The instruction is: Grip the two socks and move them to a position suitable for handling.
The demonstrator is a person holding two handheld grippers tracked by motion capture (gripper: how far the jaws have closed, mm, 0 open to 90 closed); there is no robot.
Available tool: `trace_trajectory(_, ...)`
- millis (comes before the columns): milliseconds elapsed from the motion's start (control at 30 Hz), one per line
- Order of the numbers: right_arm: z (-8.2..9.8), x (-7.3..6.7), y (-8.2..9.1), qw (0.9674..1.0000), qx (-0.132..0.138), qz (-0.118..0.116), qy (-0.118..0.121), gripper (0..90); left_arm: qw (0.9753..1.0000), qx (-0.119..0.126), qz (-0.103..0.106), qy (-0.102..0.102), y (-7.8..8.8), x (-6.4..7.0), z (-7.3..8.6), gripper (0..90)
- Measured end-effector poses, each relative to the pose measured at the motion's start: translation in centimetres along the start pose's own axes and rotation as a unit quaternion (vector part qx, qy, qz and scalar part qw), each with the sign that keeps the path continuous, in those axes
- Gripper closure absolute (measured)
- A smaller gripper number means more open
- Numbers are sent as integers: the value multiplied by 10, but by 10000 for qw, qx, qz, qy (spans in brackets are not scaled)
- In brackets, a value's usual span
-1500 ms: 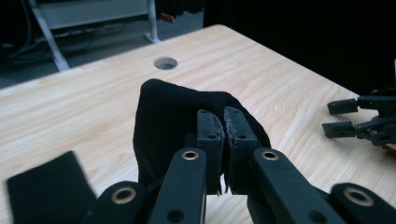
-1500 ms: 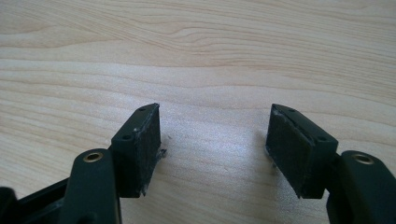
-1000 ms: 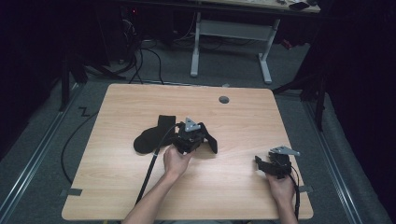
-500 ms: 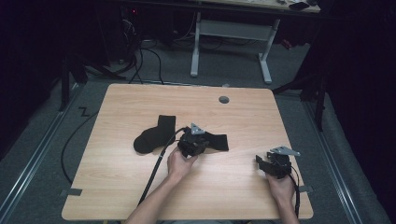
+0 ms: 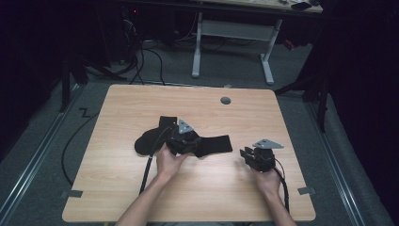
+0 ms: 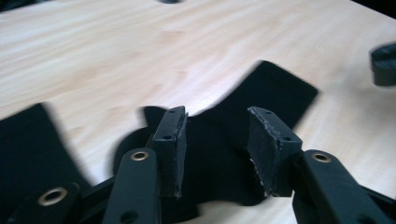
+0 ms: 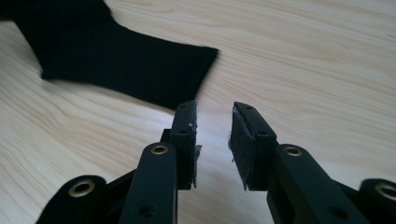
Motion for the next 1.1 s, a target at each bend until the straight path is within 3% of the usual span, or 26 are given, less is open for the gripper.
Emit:
trace_trajectory(133,-17,-21,-21,9998,-142,-125,12,684,9993,-91,-343,149,3,-19,7,572)
trace_trajectory(267,-29,-32,-34,9998,-191,-100,0,677,9983,-239,-456,285,-1,-30,12,593)
trace_trajectory(433,-36,-35,-52,9989,-467,-33,-57,669,9976,-303,-526,332,-10,-34,14,619)
trace_trajectory(533,-31,-35,-59,9977,-683,15,-18,678,9964,-524,-597,281,-23,-34,19,625)
trace_trajectory(633,-29,-35,-59,9977,-662,114,134,726,9951,-697,-627,308,-33,-34,23,627)
trace_trajectory(700,-29,-35,-59,9975,-672,139,188,743,9949,-729,-629,314,-36,-34,24,640)
trace_trajectory(833,-27,-34,-58,9968,-696,221,321,830,9949,-807,-525,303,-42,-33,26,756)
trace_trajectory(900,-27,-34,-58,9965,-699,251,376,852,9948,-877,-473,207,-43,-30,24,801)
trace_trajectory(933,-27,-34,-58,9962,-688,270,454,863,9943,-953,-467,47,-43,-27,22,848)
trace_trajectory(1100,-29,-30,-58,9964,-705,217,413,879,9952,-934,-298,2,-36,-25,24,863)
Point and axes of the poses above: each handheld gripper's, and its own axes: y roughly backward along the jaws, z roughly out of its underside, x roughly to its right, the point moved 2 cm from there along -y, roughly forward along the jaws, and after that the axes turned 4 degrees about -x, right-handed, at the moved point
